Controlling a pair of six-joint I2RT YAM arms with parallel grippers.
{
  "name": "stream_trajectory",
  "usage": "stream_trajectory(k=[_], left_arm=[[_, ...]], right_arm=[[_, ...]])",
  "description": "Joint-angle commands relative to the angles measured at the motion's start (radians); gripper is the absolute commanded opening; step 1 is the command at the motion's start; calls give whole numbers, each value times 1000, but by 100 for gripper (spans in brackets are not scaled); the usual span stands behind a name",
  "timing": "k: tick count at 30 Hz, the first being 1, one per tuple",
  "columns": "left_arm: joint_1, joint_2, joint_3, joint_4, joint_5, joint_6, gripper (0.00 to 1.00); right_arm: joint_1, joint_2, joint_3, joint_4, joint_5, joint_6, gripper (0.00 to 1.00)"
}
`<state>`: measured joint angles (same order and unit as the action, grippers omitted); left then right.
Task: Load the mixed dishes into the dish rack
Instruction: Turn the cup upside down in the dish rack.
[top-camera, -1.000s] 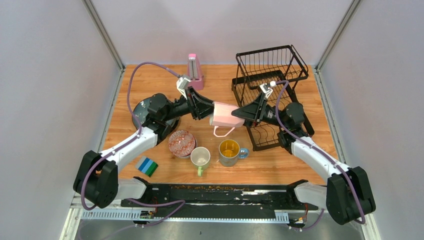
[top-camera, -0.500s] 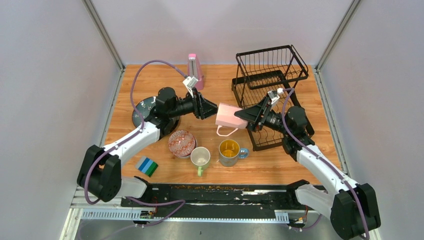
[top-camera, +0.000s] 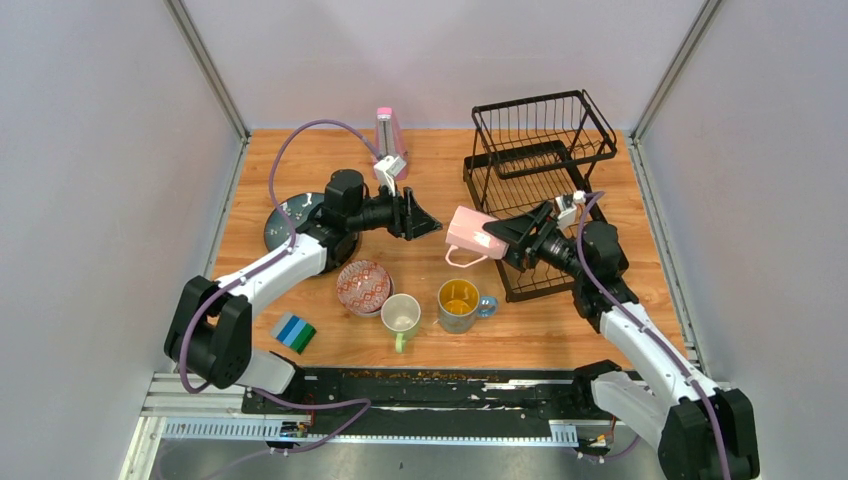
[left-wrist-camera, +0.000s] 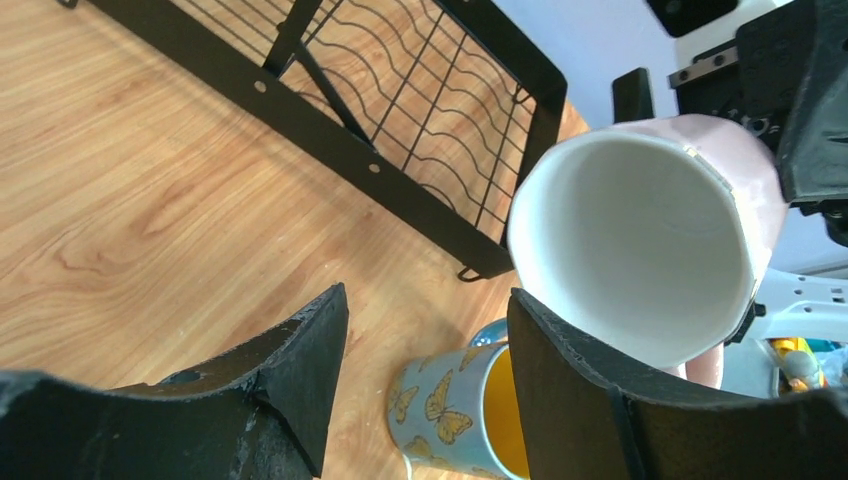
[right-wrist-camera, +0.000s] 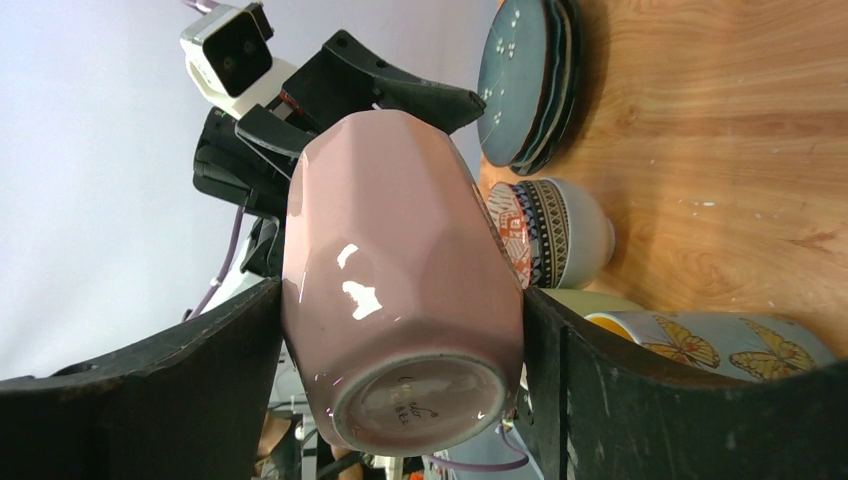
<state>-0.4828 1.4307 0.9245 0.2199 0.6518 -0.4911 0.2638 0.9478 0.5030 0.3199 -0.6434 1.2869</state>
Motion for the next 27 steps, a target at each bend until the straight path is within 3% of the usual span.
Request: stream_trajectory(k=[1, 7, 10, 14, 20, 27], left_arm=[[3, 6, 42, -45, -44, 51, 68], [3, -35, 33, -47, -104, 72, 76], [4, -73, 16, -31, -150, 83, 89], [3, -112, -5, -25, -195, 94, 99], [3, -146, -22, -38, -240, 98, 100], [4, -154, -9, -98, -264, 95, 100]], right_arm=[[-12, -88, 33, -39, 79, -61, 6], [-15, -157, 65, -201, 197, -179, 6], [-16, -183, 102, -290, 258, -246, 6], [-17, -198, 160, -433, 353, -353, 6], [-20, -173, 274, -610, 489, -542, 6], [-21, -26, 447, -831, 600, -751, 6]])
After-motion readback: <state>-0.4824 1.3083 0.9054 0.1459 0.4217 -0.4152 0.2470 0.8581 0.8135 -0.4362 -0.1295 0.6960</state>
